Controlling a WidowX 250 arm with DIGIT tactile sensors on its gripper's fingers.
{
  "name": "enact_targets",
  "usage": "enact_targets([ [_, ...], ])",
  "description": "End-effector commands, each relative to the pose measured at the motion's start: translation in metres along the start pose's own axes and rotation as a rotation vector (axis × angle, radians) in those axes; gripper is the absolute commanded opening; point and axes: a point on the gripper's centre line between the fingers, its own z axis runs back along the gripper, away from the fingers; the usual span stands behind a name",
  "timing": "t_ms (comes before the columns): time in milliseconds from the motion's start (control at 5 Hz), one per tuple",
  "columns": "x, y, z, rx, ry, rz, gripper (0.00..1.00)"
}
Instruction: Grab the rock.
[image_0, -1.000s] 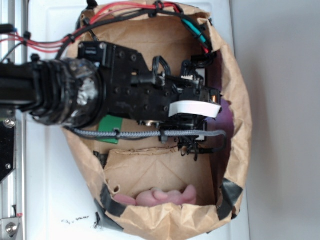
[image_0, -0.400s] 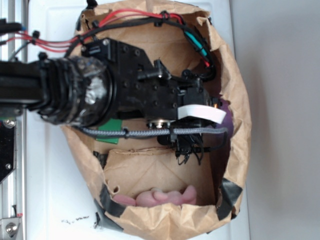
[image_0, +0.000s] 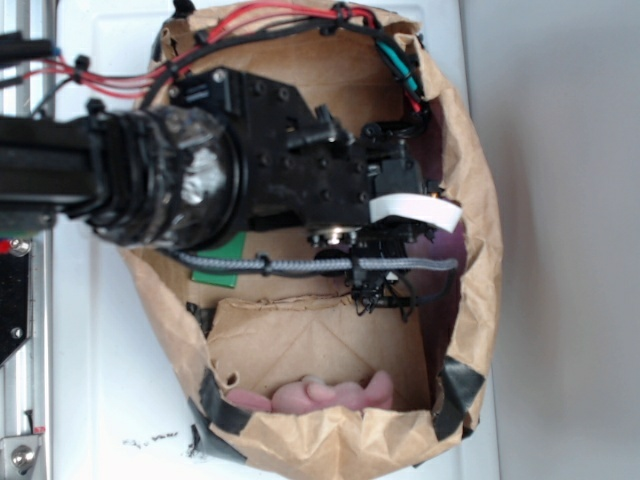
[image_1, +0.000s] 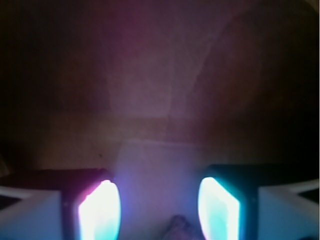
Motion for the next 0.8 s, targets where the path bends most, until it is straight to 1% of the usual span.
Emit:
enact_targets([
  [0, 0.011, 0.015, 0.031, -0.058, 0.063, -0.027, 1.00],
  [400, 0.009, 0.021, 0.039, -0.075, 0.050, -0.015, 1.00],
  [600, 0.011, 0.026, 0.043, -0.090, 0.059, -0.007, 1.00],
])
